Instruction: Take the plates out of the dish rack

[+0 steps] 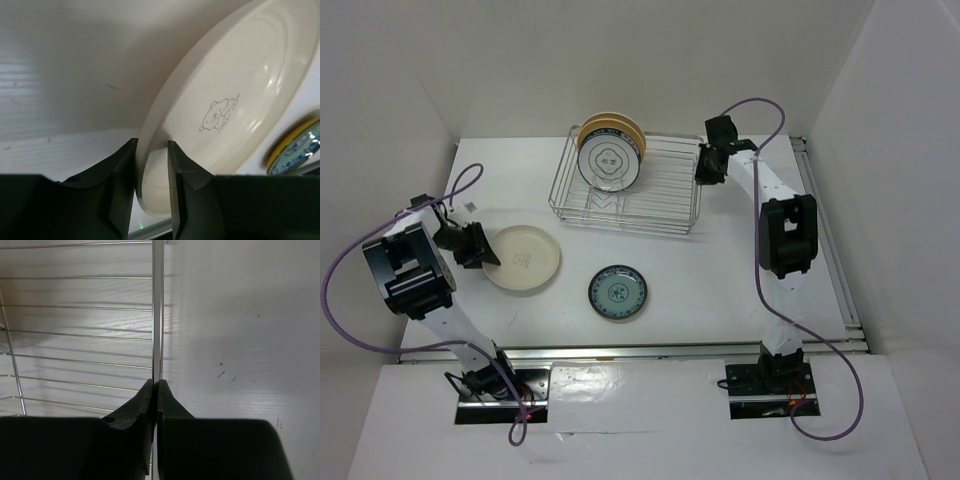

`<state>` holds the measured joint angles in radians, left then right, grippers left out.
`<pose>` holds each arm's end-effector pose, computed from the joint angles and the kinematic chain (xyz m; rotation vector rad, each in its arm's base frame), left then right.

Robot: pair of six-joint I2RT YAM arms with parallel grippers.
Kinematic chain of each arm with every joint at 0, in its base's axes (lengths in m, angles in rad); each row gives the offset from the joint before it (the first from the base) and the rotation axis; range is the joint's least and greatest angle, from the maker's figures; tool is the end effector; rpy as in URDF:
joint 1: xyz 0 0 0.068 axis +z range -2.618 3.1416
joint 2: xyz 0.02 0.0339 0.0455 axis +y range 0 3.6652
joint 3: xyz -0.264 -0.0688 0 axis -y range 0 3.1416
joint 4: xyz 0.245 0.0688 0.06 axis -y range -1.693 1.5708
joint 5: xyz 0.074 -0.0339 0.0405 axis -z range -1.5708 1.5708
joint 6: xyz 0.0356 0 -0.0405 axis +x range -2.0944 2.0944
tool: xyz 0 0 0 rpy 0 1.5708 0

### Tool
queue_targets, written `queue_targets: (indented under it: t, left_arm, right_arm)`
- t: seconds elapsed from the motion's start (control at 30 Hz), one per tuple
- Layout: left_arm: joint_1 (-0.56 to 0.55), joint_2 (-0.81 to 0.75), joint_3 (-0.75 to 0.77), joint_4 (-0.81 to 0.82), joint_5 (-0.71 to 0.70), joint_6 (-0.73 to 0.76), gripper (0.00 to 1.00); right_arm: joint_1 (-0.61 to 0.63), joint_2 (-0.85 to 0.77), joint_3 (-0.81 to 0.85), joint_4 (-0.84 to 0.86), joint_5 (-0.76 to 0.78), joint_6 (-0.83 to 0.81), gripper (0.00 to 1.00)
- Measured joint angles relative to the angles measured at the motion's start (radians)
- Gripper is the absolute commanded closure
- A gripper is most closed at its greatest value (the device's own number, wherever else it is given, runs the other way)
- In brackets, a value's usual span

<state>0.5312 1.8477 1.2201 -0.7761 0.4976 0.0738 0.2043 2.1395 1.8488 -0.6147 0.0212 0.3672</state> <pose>0.3045 0.1592 0.1683 -0.5715 2.7155 -0.6036 0.4719 0.0970 0.2370 0.2116 2.4798 0.2171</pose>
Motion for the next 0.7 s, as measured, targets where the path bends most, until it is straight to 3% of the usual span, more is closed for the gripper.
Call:
queue_targets:
  t: [0.2, 0.33, 0.6, 0.67, 0.7]
  left_arm:
    - [-0.011, 0.000, -0.014, -0.002, -0.127, 0.012, 0.54]
    - [-0.018, 0.000, -0.014, -0.001, -0.158, 0.032, 0.45]
    - [-0.024, 0.000, -0.014, -0.008, -0.191, 0.032, 0.45]
    - [-0.024, 0.000, -0.014, -0.010, -0.195, 0.032, 0.45]
    - [-0.026, 0.000, -0.014, -0.010, -0.198, 0.032, 0.45]
  right_arm:
    - [0.000, 0.056, 0.085, -0.006, 0.052, -0.039, 1.00]
    - [0.000, 0.077, 0.115, -0.006, 0.069, -0.055, 1.00]
    - [-0.005, 0.099, 0.150, -0.007, 0.069, -0.077, 1.00]
    - [-0.008, 0.117, 0.183, -0.018, 0.067, -0.087, 0.95]
    - [-0.013, 0.130, 0.204, -0.021, 0.064, -0.095, 0.84]
